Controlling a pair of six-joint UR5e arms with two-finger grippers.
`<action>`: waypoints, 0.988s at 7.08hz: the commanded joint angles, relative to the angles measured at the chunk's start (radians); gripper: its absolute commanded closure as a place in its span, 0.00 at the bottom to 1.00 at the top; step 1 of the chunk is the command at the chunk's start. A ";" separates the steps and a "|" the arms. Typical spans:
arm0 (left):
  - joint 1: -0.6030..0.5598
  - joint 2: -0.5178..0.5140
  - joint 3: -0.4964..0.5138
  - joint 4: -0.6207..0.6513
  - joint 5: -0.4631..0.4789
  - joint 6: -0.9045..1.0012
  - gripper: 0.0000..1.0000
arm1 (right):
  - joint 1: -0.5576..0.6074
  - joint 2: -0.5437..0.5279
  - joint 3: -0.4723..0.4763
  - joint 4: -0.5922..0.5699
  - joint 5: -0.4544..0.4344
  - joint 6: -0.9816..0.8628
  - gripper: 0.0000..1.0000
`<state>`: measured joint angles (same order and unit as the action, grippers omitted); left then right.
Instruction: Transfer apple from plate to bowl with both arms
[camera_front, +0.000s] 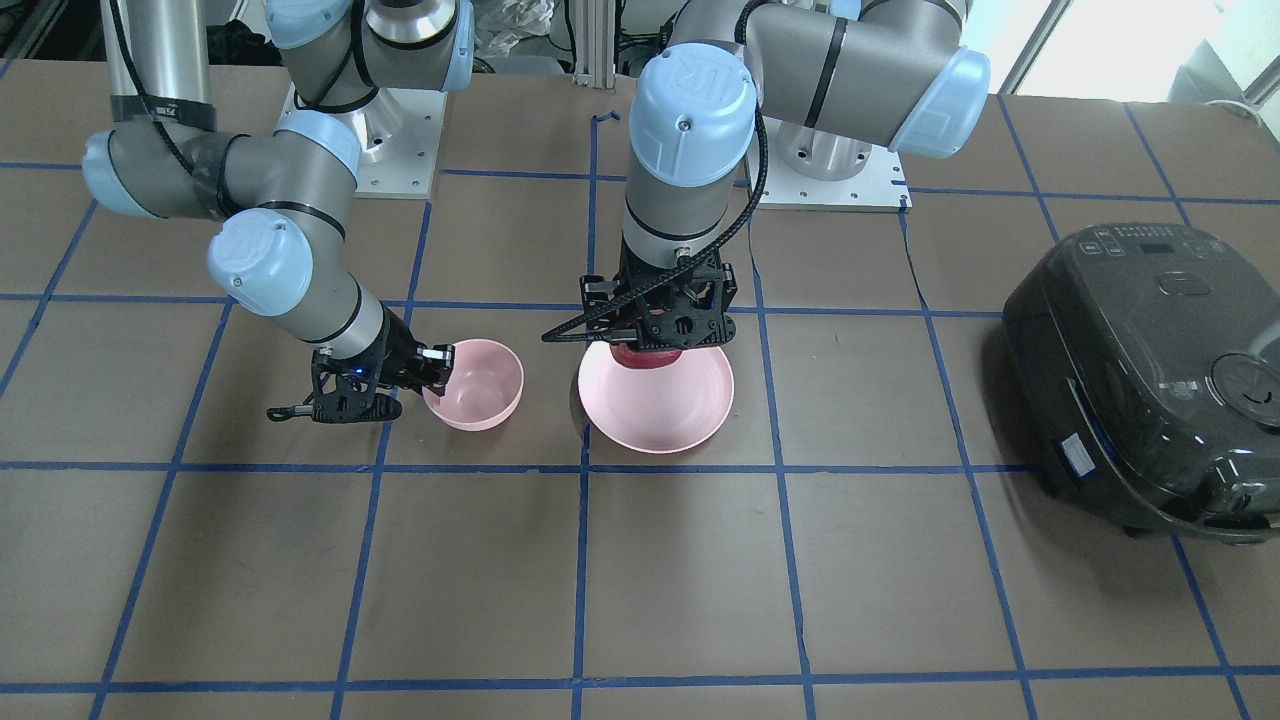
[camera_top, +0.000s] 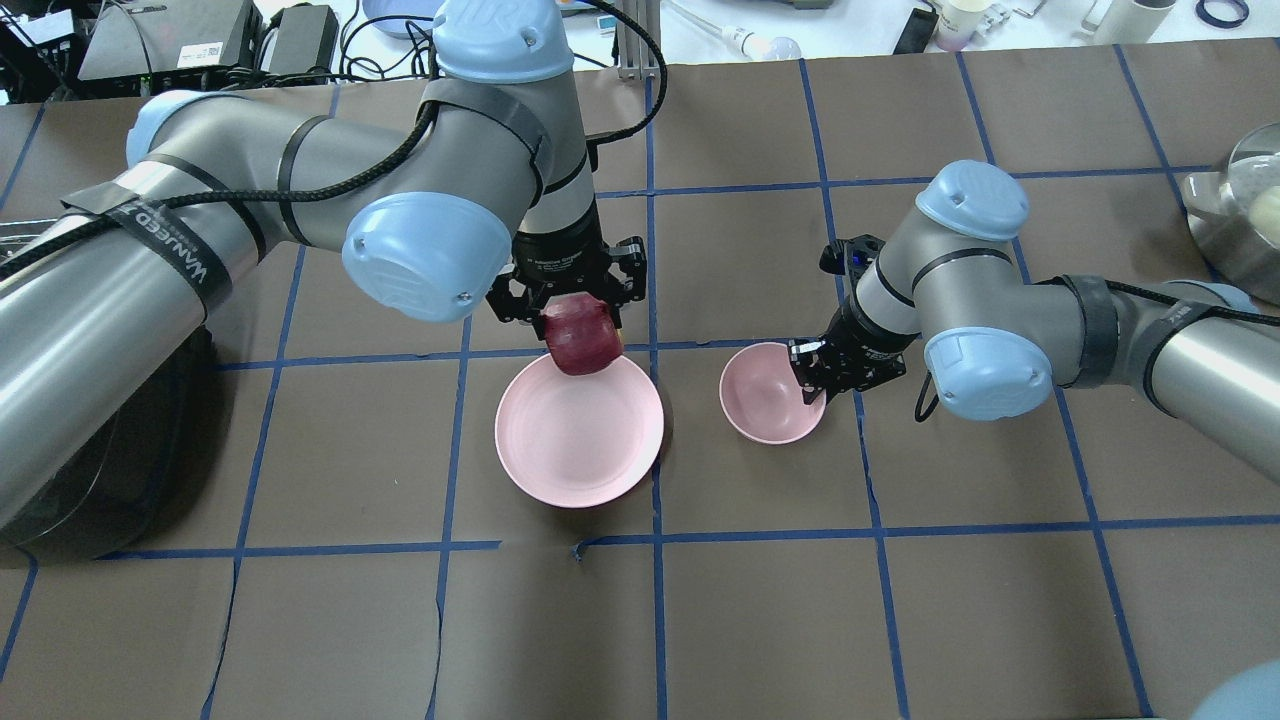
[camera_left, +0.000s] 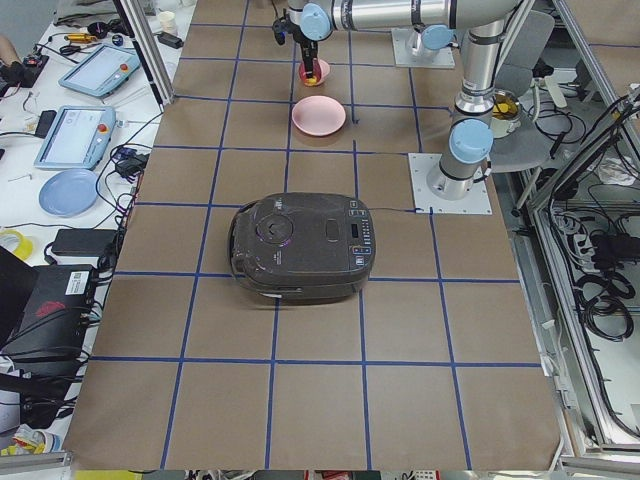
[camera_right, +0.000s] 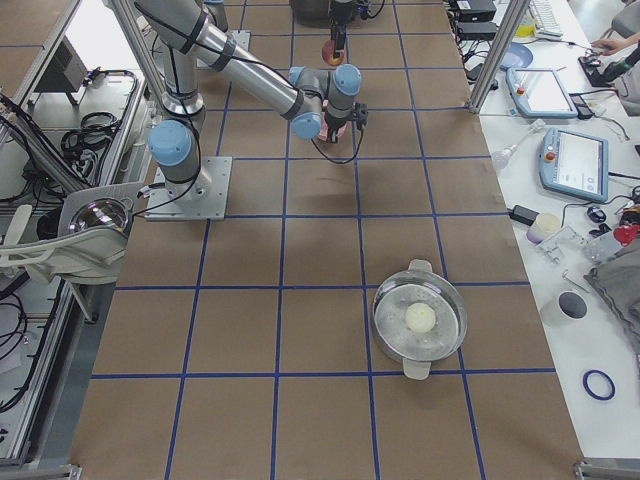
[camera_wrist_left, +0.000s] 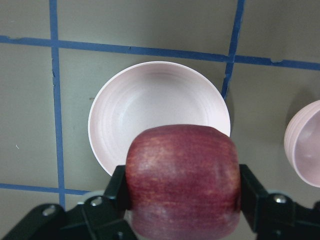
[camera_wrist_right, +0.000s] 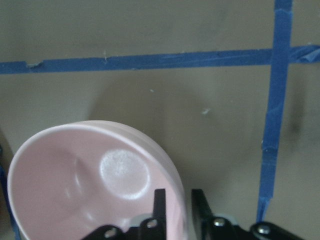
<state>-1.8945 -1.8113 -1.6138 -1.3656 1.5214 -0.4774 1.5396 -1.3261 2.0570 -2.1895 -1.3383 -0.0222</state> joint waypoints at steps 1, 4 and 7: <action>-0.049 -0.028 0.008 0.029 -0.012 -0.146 1.00 | -0.009 -0.024 -0.078 0.022 -0.091 0.001 0.00; -0.164 -0.112 0.017 0.188 -0.018 -0.391 1.00 | -0.097 -0.065 -0.343 0.369 -0.247 -0.117 0.00; -0.255 -0.242 0.046 0.379 -0.112 -0.587 1.00 | -0.202 -0.087 -0.348 0.396 -0.252 -0.163 0.00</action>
<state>-2.1227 -2.0079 -1.5772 -1.0284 1.4238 -1.0213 1.3621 -1.4085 1.7118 -1.8031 -1.5895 -0.1760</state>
